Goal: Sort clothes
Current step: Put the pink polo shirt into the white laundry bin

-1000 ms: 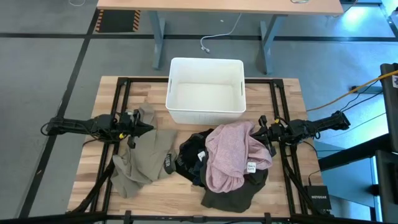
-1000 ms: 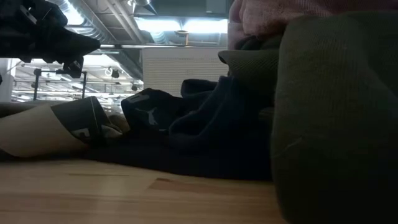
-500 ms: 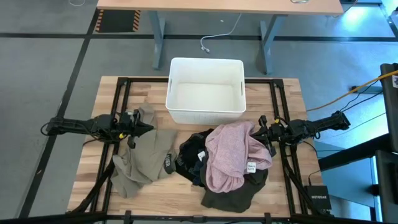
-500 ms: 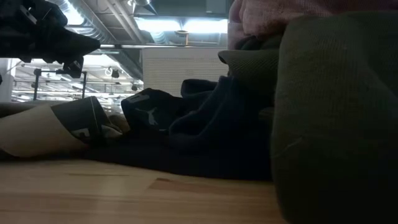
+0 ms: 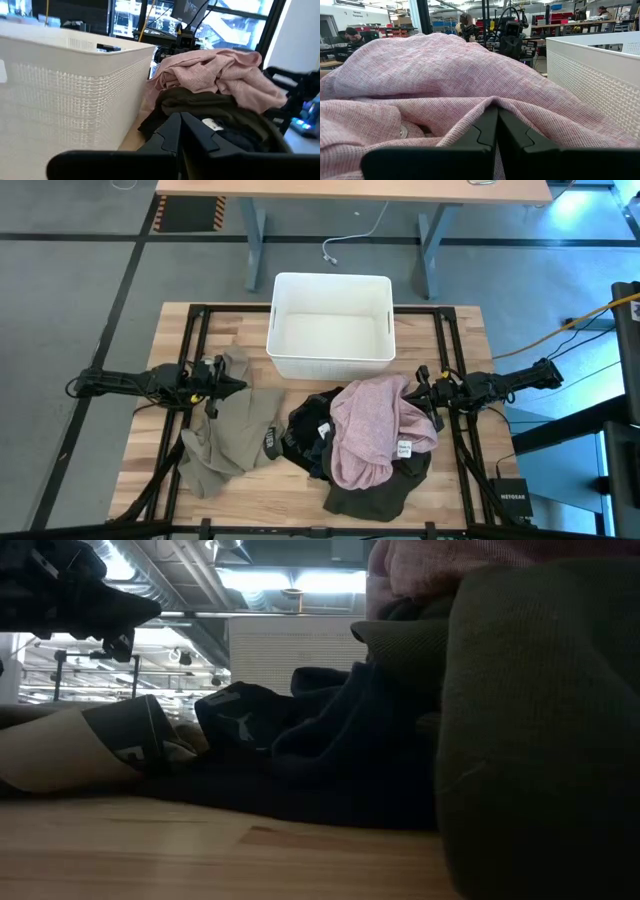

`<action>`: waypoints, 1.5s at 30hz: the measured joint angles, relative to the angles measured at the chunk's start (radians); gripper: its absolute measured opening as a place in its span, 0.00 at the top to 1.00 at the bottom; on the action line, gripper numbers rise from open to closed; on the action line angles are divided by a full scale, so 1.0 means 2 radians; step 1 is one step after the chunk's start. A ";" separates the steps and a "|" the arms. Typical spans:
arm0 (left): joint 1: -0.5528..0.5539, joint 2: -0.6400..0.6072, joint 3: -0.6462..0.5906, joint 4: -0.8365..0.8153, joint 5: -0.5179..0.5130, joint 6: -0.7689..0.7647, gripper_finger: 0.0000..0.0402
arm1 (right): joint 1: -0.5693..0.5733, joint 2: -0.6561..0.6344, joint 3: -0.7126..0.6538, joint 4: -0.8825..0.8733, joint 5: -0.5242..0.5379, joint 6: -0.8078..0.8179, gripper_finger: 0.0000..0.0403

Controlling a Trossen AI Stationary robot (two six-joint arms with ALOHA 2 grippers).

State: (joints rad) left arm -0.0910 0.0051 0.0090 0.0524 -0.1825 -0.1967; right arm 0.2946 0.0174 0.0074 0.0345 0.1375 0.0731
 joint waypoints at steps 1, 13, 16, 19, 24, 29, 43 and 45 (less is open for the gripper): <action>0.000 0.000 0.000 0.003 0.000 -0.016 0.99 | 0.000 0.000 0.000 0.000 0.000 0.000 0.95; 0.000 0.000 0.000 0.155 -0.033 -0.047 0.99 | 0.000 0.000 0.000 0.000 0.000 0.000 0.95; 0.000 0.007 0.010 0.190 -0.033 0.023 0.99 | 0.000 0.000 0.000 0.000 0.000 0.000 0.95; 0.000 0.036 0.043 0.207 -0.034 0.073 1.00 | 0.000 0.000 0.000 0.000 0.000 0.000 0.95; 0.000 0.142 0.135 0.195 -0.034 0.145 1.00 | 0.000 0.000 0.000 0.000 0.000 0.000 0.95; 0.000 0.276 0.245 0.175 -0.034 0.207 1.00 | 0.000 0.000 0.000 0.000 0.000 0.000 0.95; -0.051 0.573 0.421 0.148 -0.026 0.204 1.00 | 0.000 0.000 0.000 0.011 0.000 0.000 0.95; -0.064 0.598 0.450 0.133 -0.014 0.194 1.00 | 0.000 0.000 0.000 0.022 0.000 0.010 0.95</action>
State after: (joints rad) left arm -0.2196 1.2019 0.9084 0.3178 -0.2103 0.1922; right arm 0.2946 0.0174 0.0074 0.0794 0.1379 0.0937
